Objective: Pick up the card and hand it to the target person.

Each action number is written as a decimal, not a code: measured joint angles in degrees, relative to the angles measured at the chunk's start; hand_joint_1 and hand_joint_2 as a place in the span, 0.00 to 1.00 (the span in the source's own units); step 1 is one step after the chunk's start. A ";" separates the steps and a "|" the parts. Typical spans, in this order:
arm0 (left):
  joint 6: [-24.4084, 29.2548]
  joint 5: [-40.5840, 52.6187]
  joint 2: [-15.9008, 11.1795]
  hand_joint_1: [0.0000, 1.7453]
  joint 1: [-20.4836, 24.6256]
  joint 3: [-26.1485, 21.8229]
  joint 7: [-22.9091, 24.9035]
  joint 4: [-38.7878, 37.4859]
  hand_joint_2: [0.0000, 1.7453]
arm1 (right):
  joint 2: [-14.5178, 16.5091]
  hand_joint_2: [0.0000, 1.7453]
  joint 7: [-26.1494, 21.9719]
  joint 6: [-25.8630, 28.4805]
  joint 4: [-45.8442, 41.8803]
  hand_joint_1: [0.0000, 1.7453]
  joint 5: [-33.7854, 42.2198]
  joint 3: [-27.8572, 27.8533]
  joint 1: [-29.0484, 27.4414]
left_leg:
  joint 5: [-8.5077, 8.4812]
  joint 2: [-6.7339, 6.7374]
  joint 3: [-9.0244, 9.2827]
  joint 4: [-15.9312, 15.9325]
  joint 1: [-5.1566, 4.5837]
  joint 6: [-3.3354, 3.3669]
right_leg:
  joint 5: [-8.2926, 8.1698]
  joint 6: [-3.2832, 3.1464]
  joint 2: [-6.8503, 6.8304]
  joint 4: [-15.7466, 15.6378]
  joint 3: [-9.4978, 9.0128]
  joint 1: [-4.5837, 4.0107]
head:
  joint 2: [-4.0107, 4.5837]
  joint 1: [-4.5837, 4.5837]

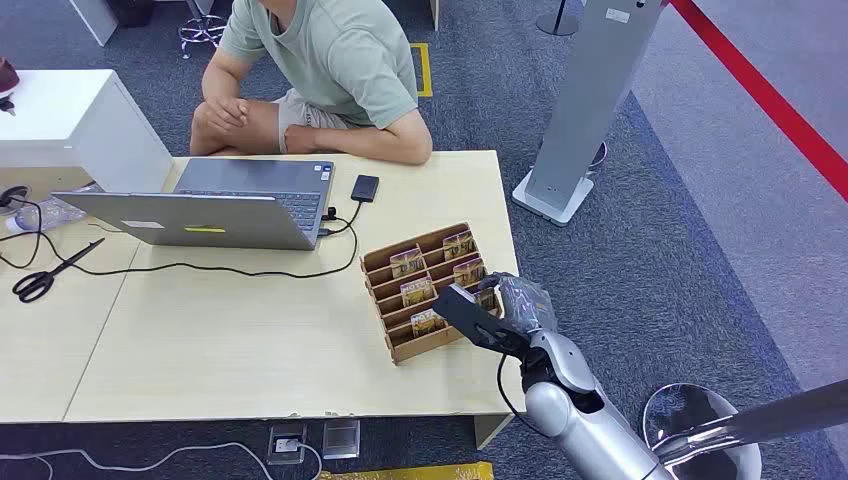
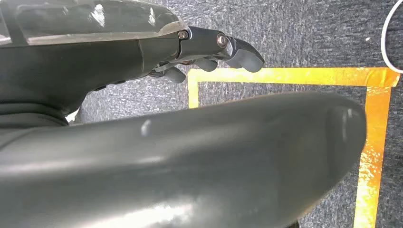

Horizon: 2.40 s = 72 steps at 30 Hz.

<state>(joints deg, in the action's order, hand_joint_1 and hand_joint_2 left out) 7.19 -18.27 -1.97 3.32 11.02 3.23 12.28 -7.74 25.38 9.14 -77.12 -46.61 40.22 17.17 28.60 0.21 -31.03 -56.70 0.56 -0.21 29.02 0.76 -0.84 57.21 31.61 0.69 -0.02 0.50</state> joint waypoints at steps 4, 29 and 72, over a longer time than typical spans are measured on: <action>-0.02 0.00 0.00 0.00 0.00 0.32 0.00 0.01 0.00 | 0.00 1.00 0.00 0.01 0.10 0.54 0.03 -0.06 -0.21 | 0.00 0.00 0.00 0.00 0.00 0.00 | 0.00 0.00 0.00 0.00 0.00 0.00 | 0.02 0.01; 0.95 -0.87 -0.02 0.00 0.00 1.03 -0.04 0.01 0.00 | -0.07 1.00 -1.01 0.87 0.47 1.00 0.84 -0.39 -0.54 | 0.00 0.02 0.03 0.00 0.00 0.00 | 0.00 0.00 0.02 0.00 -0.01 0.00 | 0.01 -0.01; -0.43 -3.37 -0.54 0.00 0.33 5.96 -3.96 0.01 0.00 | 4.16 1.00 -7.81 3.05 9.88 1.00 10.73 1.12 30.30 | -0.10 -0.02 -0.08 0.00 0.00 0.01 | -0.04 -0.04 -0.04 0.11 0.03 0.00 | 0.02 0.00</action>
<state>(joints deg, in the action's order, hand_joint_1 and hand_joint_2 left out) 6.76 -21.64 -2.50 3.66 16.98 -0.73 12.29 -3.58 17.57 12.19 -67.24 -35.88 41.34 47.46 28.50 0.20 -31.12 -56.71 0.56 -0.20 28.98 0.72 -0.88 57.32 31.65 0.69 0.00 0.50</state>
